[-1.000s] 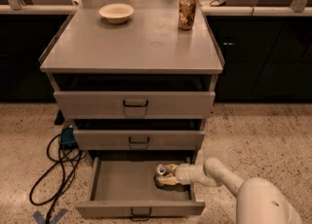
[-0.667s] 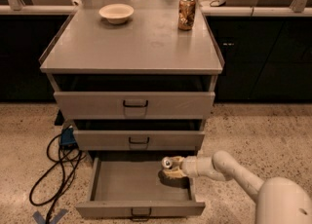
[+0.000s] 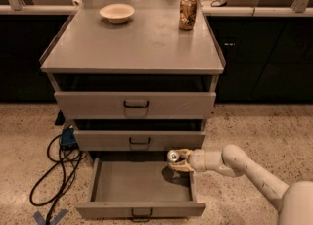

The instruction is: Pick redbull can from bottom drawer and place on counter

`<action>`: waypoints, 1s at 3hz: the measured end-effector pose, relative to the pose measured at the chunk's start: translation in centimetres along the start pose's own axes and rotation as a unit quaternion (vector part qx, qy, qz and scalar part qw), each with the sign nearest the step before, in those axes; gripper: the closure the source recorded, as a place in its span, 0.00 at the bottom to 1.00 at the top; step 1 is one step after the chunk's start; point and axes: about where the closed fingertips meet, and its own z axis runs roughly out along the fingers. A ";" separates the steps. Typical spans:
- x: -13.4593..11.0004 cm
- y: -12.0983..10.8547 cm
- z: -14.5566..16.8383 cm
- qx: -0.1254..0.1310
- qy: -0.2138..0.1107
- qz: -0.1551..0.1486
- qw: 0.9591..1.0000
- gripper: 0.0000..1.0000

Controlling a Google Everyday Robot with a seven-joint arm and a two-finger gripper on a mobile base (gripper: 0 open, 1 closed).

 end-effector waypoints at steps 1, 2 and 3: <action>-0.4 -0.9 -3.6 -0.015 0.012 0.021 1.000 1.00; -1.5 -2.6 -11.8 -0.017 0.045 0.038 0.998 1.00; -1.4 -2.5 -11.7 -0.018 0.045 0.039 0.998 1.00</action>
Offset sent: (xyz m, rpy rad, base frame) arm 0.0008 -0.2130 0.1240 -0.1476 0.1287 -0.0741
